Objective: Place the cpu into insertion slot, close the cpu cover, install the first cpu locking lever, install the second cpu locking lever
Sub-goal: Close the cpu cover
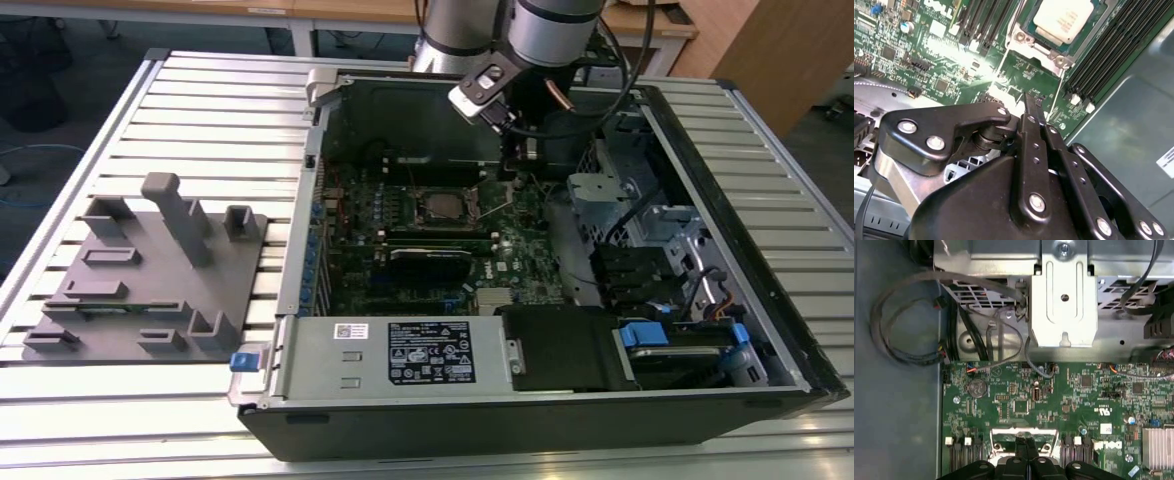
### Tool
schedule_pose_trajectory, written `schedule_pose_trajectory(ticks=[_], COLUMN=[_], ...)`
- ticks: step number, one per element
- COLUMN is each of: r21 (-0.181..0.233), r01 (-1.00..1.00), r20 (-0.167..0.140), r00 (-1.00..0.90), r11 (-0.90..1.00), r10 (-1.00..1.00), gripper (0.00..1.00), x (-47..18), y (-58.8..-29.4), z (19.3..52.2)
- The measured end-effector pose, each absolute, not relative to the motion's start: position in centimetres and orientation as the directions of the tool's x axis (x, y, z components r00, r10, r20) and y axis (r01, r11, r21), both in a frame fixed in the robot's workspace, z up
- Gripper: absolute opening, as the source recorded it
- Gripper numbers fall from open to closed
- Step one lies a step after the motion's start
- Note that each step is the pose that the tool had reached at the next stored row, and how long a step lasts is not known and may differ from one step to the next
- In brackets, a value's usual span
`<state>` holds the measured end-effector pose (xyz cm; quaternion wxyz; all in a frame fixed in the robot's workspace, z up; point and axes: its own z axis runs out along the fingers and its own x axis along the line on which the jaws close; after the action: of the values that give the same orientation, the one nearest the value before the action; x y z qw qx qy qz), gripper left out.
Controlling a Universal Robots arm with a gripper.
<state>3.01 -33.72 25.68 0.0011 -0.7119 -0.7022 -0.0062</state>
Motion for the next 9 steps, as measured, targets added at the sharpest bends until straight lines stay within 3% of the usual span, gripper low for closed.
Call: schedule_pose_trajectory(ticks=[9], r21=[0.007], r01=[1.000], r20=[0.010], r00=[0.014], r11=[-0.014], r10=[1.000], gripper=[0.11], x=[4.7], y=[-33.7], z=[25.7])
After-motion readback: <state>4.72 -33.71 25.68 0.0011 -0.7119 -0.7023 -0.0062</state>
